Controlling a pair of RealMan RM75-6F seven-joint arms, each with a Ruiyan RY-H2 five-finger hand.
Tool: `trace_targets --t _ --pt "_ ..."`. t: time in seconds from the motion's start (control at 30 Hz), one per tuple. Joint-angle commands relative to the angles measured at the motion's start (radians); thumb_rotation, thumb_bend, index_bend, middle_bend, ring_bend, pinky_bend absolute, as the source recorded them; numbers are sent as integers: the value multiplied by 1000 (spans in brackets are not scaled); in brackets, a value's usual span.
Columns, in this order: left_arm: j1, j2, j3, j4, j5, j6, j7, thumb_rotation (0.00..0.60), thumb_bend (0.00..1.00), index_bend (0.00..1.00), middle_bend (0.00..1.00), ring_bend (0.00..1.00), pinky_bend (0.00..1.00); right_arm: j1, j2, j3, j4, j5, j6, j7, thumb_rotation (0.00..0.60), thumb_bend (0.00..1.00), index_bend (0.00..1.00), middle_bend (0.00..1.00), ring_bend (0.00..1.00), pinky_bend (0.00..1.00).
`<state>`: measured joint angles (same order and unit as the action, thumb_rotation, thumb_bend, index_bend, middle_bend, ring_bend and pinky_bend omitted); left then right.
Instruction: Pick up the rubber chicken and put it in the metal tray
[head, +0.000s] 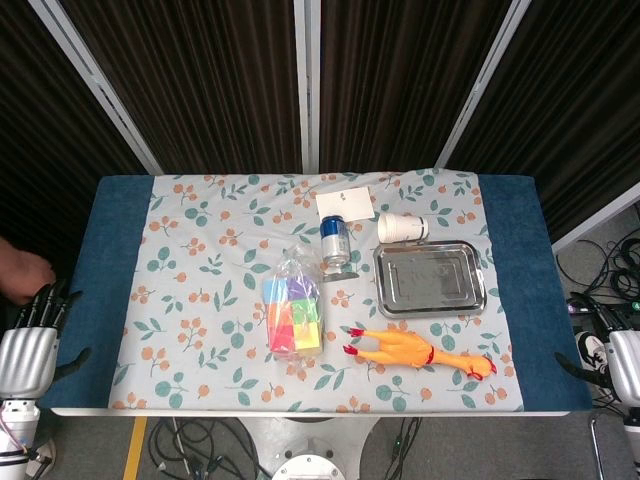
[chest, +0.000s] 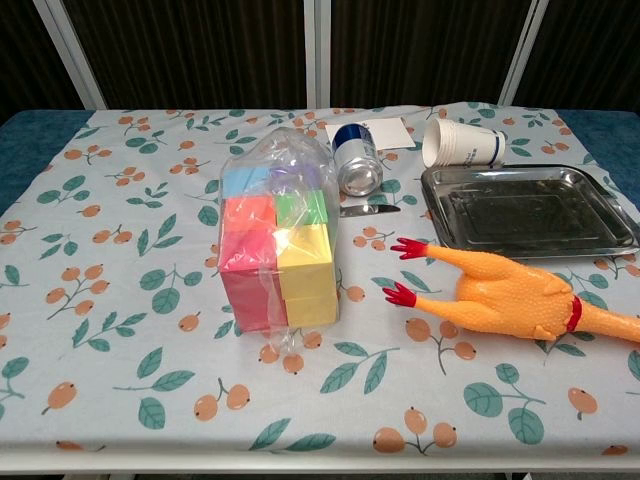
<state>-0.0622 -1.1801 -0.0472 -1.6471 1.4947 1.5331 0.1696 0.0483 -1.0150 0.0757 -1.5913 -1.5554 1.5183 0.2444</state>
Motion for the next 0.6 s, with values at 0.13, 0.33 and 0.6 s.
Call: trace_targets --t 0.13,0.33,0.6 --pt "-3 -2 -1 -2 -9 -9 12 600 204 214 123 51 188 17 -7 -11 -13 -2 -36 3 600 63 162 281 244 435" --pt "0 -2 1 -9 -4 -2 13 600 204 214 123 52 188 42 -9 -37 -43 -25 -91 12 600 79 60 288 247 434" --pt "2 -8 10 -6 3 -7 2 600 204 214 123 52 187 122 -61 -80 -119 -23 -279 -112 600 80 59 289 224 439"
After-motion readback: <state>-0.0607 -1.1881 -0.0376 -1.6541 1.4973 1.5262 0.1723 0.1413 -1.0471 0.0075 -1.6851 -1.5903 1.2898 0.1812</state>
